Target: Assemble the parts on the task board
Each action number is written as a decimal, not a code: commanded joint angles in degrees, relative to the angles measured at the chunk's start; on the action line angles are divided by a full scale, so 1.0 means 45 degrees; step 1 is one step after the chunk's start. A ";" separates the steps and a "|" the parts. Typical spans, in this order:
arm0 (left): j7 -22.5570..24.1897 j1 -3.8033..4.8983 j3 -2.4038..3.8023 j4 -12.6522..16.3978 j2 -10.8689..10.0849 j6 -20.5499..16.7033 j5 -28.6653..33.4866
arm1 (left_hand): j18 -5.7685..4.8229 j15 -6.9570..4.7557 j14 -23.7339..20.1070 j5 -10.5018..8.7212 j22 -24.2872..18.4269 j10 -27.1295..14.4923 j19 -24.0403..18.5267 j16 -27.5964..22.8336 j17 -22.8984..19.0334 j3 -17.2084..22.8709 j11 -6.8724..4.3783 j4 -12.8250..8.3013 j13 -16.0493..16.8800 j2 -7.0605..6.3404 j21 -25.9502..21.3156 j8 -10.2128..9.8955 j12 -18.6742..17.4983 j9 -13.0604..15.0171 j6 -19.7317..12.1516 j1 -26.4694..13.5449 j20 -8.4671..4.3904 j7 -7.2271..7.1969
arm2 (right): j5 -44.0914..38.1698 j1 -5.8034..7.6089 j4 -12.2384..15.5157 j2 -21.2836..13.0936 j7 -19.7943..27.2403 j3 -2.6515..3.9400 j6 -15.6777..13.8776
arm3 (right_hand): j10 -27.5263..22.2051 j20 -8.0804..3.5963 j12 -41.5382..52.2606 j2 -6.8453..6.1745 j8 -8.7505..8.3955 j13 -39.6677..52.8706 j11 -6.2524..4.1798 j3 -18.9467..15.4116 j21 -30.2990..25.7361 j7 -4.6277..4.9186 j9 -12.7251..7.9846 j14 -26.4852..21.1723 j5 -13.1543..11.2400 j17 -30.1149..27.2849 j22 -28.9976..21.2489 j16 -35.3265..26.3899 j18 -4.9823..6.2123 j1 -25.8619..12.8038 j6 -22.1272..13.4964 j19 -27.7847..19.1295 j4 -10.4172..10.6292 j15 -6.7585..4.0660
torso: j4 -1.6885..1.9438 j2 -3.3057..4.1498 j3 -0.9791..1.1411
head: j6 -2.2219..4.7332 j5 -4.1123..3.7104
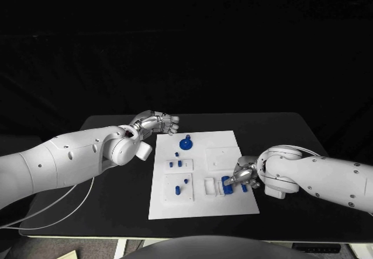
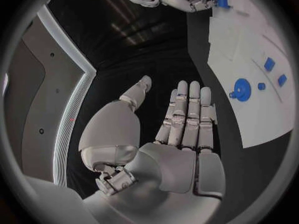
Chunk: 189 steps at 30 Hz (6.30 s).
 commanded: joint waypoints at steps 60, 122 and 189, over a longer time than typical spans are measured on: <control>0.0027 0.0006 0.0010 -0.0073 -0.0014 0.0370 0.0132 | 0.0169 0.0051 0.0019 -0.0013 0.0066 -0.0128 0.0004 -0.0115 0.0093 -0.0053 -0.0012 -0.0147 -0.0046 0.0223 -0.0123 0.0011 0.0031 -0.0030 -0.0121 0.0136 0.0087 0.0024 | 0.1283 0.0066 0.0486 -0.0205 0.0208 0.0012 -0.1216 | 0.0079 0.0155 -0.0119 0.0394 0.0171 0.0111 -0.0187 0.0937 0.0362 -0.0096 0.0345 0.0179 0.0065 0.0398 0.0187 -0.0331 0.1283 0.0028 0.0958 -0.0187 -0.0818 -0.0165 | -0.0034 0.0158 0.0007 | -0.0228 0.0133; -0.0006 0.0011 0.0013 -0.0018 -0.0090 0.0412 0.0132 | 0.0159 0.0060 0.0018 -0.0013 0.0092 -0.0129 0.0004 -0.0160 0.0125 -0.0081 -0.0009 -0.0211 -0.0058 0.0218 -0.0154 0.0022 0.0034 -0.0032 -0.0106 0.0179 0.0096 0.0021 | 0.0925 -0.0159 -0.0423 0.1456 0.0154 -0.0007 -0.0406 | 0.0065 0.0212 -0.0278 0.0157 -0.0002 0.0137 -0.0184 0.0771 0.0411 -0.0090 0.0355 0.0106 -0.0017 0.0478 0.0158 -0.0546 0.1283 -0.0712 0.0991 -0.0282 -0.0735 -0.0166 | -0.0033 0.0187 0.0002 | -0.0426 0.0438; -0.0110 0.0011 0.0013 -0.0087 -0.0128 0.0521 0.0132 | 0.0151 0.0068 0.0021 -0.0013 0.0117 -0.0140 0.0005 -0.0215 0.0166 -0.0115 -0.0003 -0.0154 -0.0077 0.0269 -0.0202 0.0018 0.0033 -0.0043 -0.0115 0.0097 0.0104 0.0027 | -0.0156 -0.0378 0.0169 0.0953 0.1064 -0.0005 -0.0325 | 0.0368 0.0189 -0.0479 0.2491 -0.0226 0.0285 -0.0328 0.0113 0.0504 -0.0238 0.0603 0.0257 -0.0016 0.0946 0.0023 -0.0908 0.1283 0.0355 0.1482 -0.0425 -0.2243 -0.0291 | -0.0037 0.0203 0.0018 | -0.0501 0.0458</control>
